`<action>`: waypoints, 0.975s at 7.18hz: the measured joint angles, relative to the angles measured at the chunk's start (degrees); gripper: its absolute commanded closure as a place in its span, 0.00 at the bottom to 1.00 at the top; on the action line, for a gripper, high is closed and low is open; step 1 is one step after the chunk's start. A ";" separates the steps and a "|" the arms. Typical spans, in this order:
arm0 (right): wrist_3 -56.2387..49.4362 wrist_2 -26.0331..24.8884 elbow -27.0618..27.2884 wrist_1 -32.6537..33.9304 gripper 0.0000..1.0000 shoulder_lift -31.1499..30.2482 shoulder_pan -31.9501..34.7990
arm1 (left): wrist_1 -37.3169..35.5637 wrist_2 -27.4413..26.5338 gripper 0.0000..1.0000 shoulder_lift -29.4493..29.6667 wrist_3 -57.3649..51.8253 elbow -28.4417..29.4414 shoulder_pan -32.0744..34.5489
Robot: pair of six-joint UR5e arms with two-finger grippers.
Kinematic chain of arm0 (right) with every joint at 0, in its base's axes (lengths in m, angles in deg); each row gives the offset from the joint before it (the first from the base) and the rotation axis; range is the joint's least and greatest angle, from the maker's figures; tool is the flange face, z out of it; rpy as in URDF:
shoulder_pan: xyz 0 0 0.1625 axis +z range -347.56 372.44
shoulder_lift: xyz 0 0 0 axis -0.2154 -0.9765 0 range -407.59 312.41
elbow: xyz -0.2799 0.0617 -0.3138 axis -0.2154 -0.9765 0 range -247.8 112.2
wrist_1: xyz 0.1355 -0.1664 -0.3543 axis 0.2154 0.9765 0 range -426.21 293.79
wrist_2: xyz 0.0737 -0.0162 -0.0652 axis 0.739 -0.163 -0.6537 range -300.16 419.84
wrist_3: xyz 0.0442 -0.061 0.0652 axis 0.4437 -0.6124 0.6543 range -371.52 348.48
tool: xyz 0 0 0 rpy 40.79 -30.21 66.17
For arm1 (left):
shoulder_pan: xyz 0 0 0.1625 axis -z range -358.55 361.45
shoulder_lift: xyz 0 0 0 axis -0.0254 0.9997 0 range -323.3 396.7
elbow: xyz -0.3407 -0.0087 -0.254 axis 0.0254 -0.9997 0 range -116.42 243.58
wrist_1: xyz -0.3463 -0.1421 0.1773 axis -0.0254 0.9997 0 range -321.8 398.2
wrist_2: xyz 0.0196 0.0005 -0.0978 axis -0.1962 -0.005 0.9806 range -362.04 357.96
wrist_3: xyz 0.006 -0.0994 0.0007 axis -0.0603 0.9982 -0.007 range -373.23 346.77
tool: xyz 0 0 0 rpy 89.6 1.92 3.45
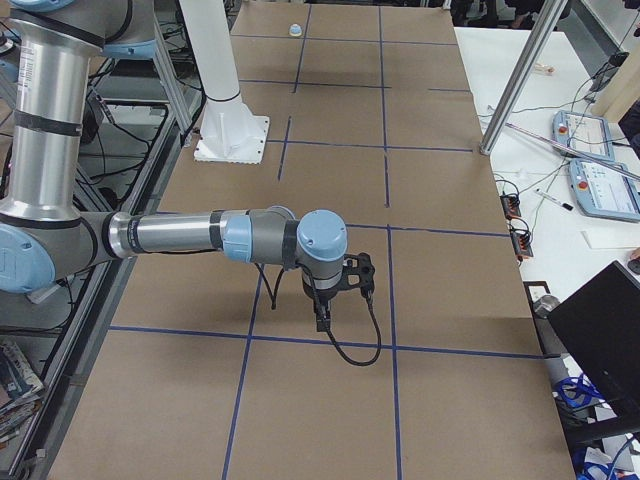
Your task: Place and press bell with both arms
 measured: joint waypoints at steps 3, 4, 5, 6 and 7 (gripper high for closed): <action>0.00 0.12 0.01 -0.16 0.00 -0.03 -0.08 | 2.45 -0.04 0.00 -1.69 -0.28 -0.46 -0.27; 0.00 0.18 0.03 -0.22 0.00 -0.14 -0.09 | 2.74 -0.03 0.00 -2.01 -0.38 -0.63 -0.31; -0.02 0.20 0.05 -0.34 0.00 -0.30 -0.09 | 2.84 -0.01 0.00 -2.19 -0.45 -0.94 -0.30; -0.05 0.21 0.07 -0.47 0.00 -0.44 -0.10 | 2.91 0.03 0.00 -2.66 -0.53 -1.51 -0.28; -0.10 0.21 0.07 -0.56 0.00 -0.49 -0.10 | 2.96 0.14 0.00 -3.47 -0.58 -2.30 -0.27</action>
